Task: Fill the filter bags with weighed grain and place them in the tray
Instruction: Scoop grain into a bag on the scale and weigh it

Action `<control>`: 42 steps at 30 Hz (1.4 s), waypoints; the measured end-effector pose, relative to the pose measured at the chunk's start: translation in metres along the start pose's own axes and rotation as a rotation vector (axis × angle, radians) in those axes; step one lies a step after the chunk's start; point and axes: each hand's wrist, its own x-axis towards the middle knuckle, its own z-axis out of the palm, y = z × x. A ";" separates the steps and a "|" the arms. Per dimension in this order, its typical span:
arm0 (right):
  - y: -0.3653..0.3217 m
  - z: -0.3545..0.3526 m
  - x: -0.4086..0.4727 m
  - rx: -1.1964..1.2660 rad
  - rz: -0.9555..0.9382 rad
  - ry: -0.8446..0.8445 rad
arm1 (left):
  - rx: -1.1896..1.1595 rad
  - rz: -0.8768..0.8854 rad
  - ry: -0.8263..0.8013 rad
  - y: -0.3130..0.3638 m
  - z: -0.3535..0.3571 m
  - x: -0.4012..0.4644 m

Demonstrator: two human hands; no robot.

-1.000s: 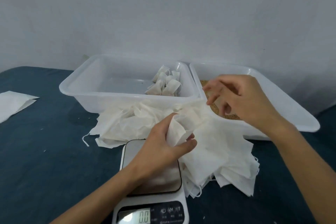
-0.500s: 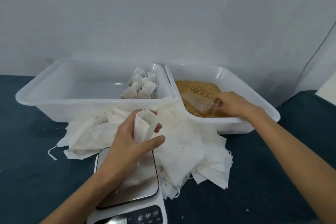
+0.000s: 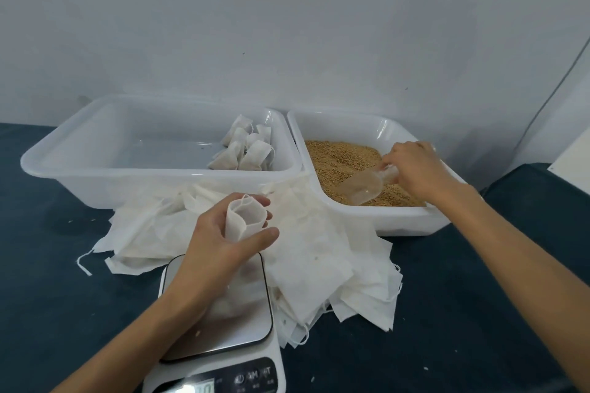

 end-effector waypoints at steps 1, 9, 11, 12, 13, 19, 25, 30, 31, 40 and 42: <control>-0.005 0.003 0.000 0.050 -0.006 -0.019 | 0.015 0.003 0.001 -0.001 0.001 -0.001; 0.008 0.013 -0.009 0.380 0.095 -0.137 | 0.049 0.017 0.006 -0.006 0.004 -0.002; 0.017 0.013 -0.012 0.414 0.126 -0.127 | 0.052 0.017 -0.002 -0.006 0.004 -0.002; 0.020 0.013 -0.013 0.419 0.136 -0.124 | 0.055 0.018 -0.005 -0.006 0.004 -0.003; 0.023 0.012 -0.014 0.423 0.144 -0.126 | 0.058 0.020 -0.006 -0.005 0.004 -0.003; 0.034 0.012 -0.025 0.536 0.170 -0.121 | 0.061 0.036 0.005 -0.003 0.004 -0.003; 0.031 0.013 -0.031 0.666 0.178 -0.106 | 0.052 0.037 0.000 -0.004 0.004 -0.003; 0.027 0.011 -0.031 0.690 0.155 -0.091 | 0.060 0.043 0.000 -0.004 0.004 -0.003; 0.026 0.011 -0.031 0.704 0.158 -0.090 | 0.062 0.046 0.000 -0.004 0.004 -0.003; 0.021 -0.001 -0.033 0.767 0.168 -0.068 | 0.053 0.039 0.004 -0.004 0.003 -0.002; 0.011 -0.012 -0.034 0.774 0.124 -0.057 | 0.038 0.030 0.007 -0.002 0.002 -0.002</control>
